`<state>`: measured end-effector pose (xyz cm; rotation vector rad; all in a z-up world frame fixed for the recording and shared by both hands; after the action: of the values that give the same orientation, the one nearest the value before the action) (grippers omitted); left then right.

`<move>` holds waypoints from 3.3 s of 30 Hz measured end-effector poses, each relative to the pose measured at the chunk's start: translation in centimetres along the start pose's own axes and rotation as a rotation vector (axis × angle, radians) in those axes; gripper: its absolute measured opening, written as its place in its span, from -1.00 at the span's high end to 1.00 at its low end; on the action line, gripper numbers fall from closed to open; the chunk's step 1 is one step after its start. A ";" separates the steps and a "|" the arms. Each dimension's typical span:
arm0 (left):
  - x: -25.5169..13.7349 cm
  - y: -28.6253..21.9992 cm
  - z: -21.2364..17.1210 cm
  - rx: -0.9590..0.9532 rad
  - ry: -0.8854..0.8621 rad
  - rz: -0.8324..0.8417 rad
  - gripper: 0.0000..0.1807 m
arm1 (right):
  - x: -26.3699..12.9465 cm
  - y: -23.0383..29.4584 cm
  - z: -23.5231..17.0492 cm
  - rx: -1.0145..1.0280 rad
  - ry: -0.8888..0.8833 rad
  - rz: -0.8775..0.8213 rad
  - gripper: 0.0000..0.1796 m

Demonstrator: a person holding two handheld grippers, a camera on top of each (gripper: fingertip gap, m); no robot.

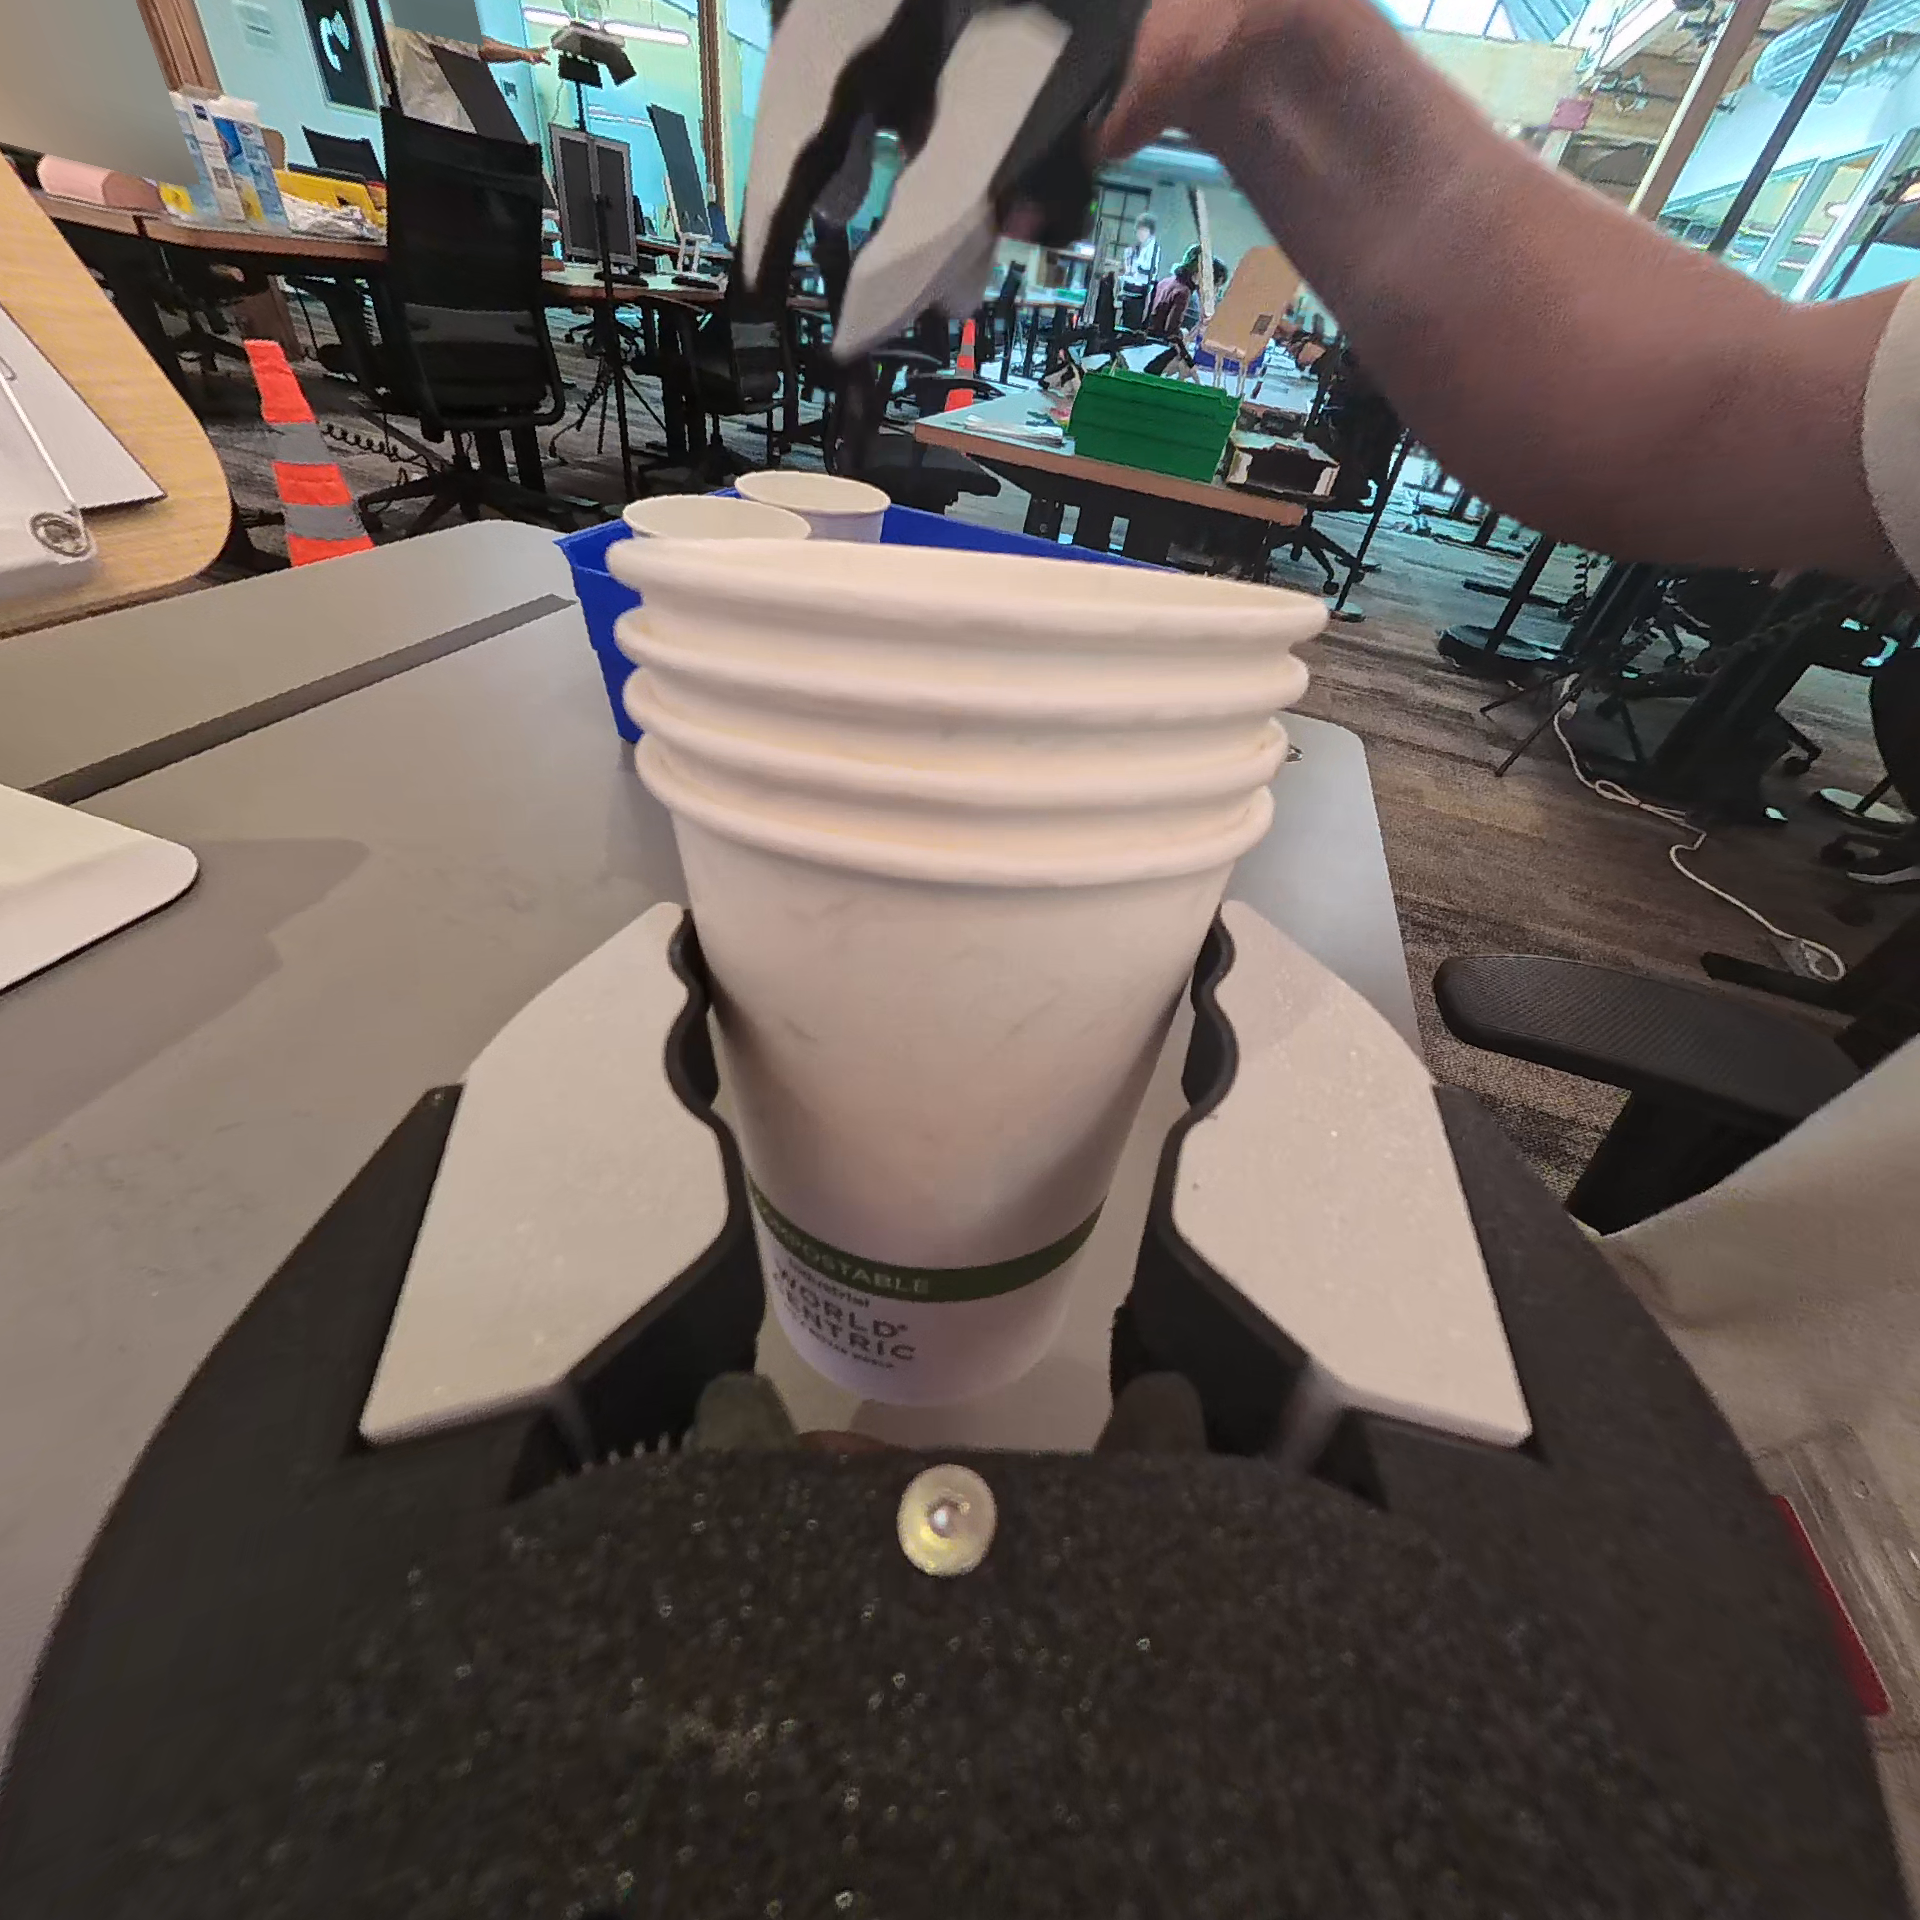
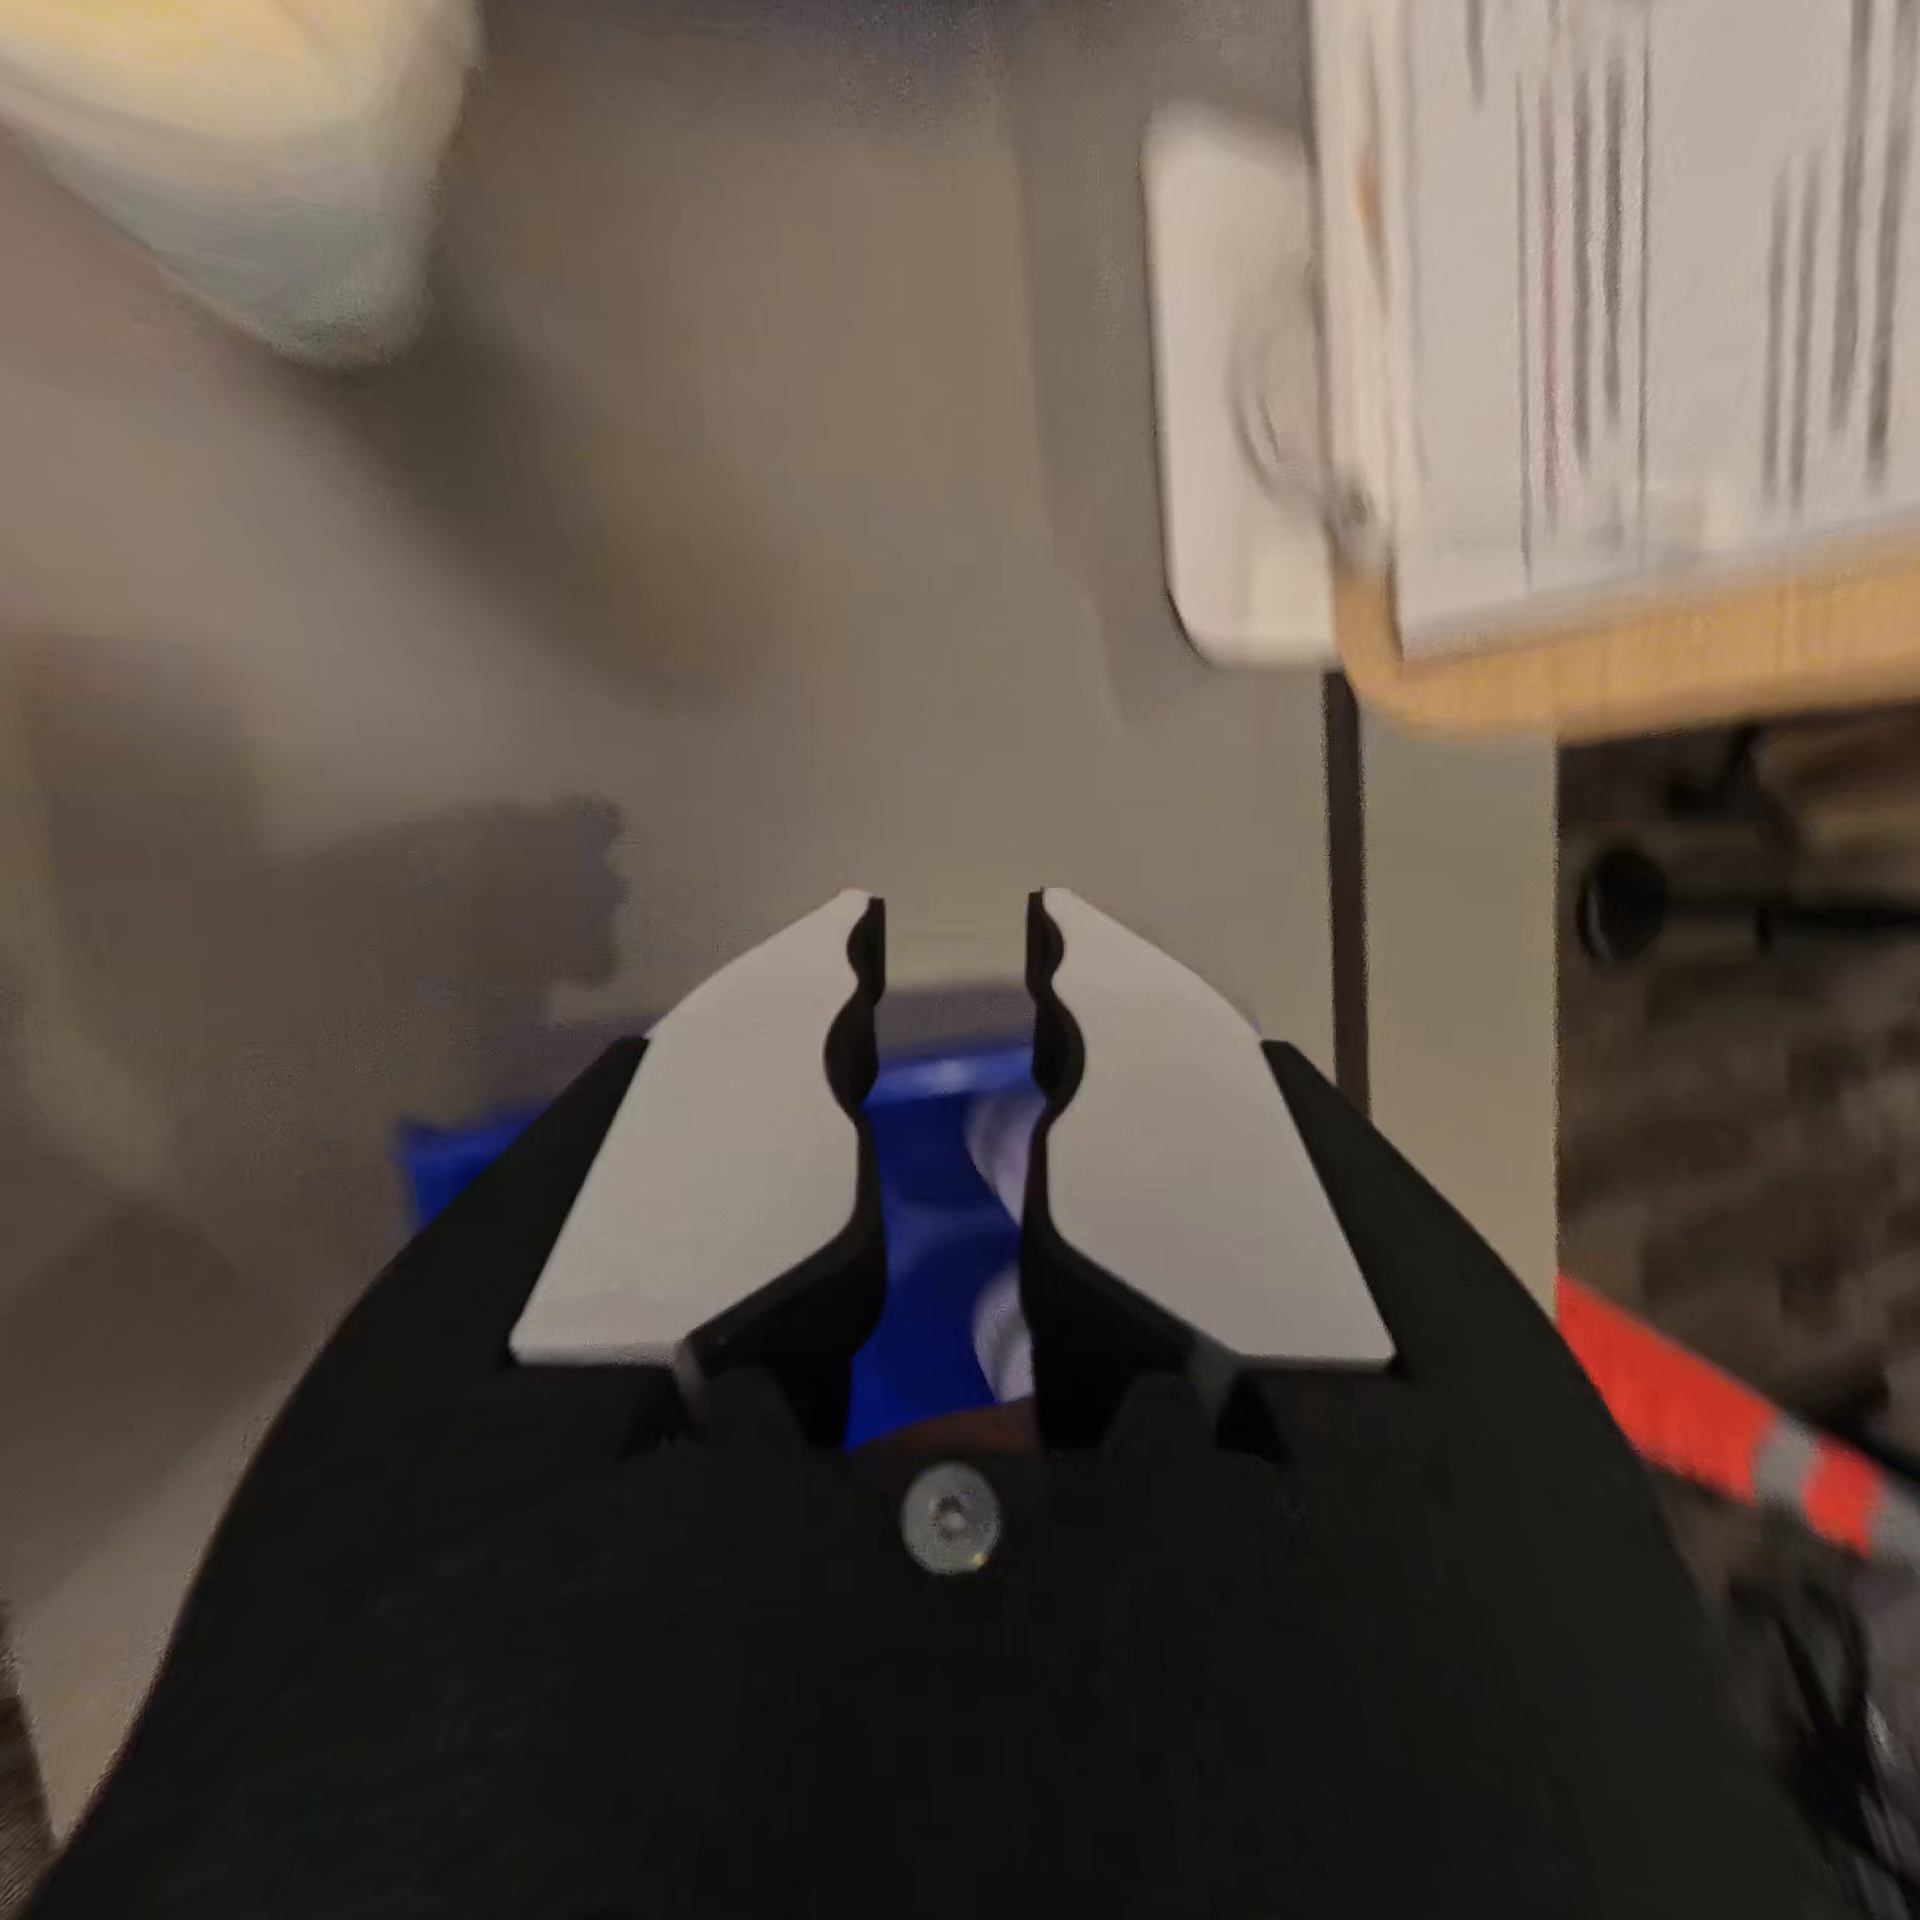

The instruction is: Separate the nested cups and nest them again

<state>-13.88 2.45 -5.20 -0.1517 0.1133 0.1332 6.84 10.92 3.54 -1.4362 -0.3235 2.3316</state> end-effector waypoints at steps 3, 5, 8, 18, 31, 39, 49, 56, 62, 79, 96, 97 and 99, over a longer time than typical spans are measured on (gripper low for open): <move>0.1 0.1 -0.2 -0.001 0.004 0.000 0.02 | -1.0 5.9 7.7 -0.138 -0.156 0.164 0.76; 0.1 0.1 -0.3 -0.001 0.008 0.000 0.02 | -0.6 9.1 10.7 -0.216 -0.176 0.260 0.76; 0.2 0.0 -0.3 -0.004 0.004 -0.006 0.02 | 1.0 12.1 12.9 -0.271 -0.176 0.368 0.76; 0.3 0.1 -0.5 -0.012 0.008 -0.009 0.02 | 3.4 14.4 13.2 -0.310 -0.136 0.483 0.96; 0.4 -0.8 -0.6 0.011 0.007 -0.040 0.02 | -6.3 7.5 14.2 -0.295 -0.226 0.247 0.97; 0.1 -1.0 -0.2 0.018 -0.004 -0.048 0.02 | -19.5 -3.2 4.8 -0.080 -0.018 -0.286 0.97; 0.5 -1.4 -0.1 0.032 0.011 -0.053 0.02 | -13.6 -2.2 -14.3 0.289 0.193 -0.277 0.97; 0.6 -1.6 -0.1 0.024 0.009 -0.055 0.02 | -6.6 1.6 -19.1 0.373 0.186 -0.113 0.95; 0.9 -1.7 -0.2 0.024 0.014 -0.060 0.02 | -8.0 0.9 -18.1 0.338 0.150 -0.193 0.97; 1.4 -2.0 -0.8 0.020 0.034 -0.073 0.02 | -2.0 3.7 -22.4 0.322 0.329 -0.020 0.97; 1.1 -1.2 -1.0 -0.005 0.022 -0.058 0.02 | -2.1 10.4 3.9 -0.051 -0.202 0.155 0.77; 1.1 -1.2 -1.0 -0.004 0.024 -0.055 0.02 | -1.3 11.5 5.8 -0.094 -0.212 0.197 0.77; 1.0 -1.2 -1.0 0.000 0.026 -0.051 0.02 | 0.3 13.1 8.8 -0.157 -0.224 0.268 0.77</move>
<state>-12.83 1.27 -6.18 -0.1558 0.1358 0.0803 -3.73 -0.68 2.23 -1.3608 -0.4053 2.7482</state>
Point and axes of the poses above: each gripper's, where its closed fingertips meet, x out along the fingers, z out of its top, y = z × x across the jaws, the point moved 3 cm from there along -x, back along the fingers, and after that the axes turned 3 degrees about -z, right-handed, at the moved point
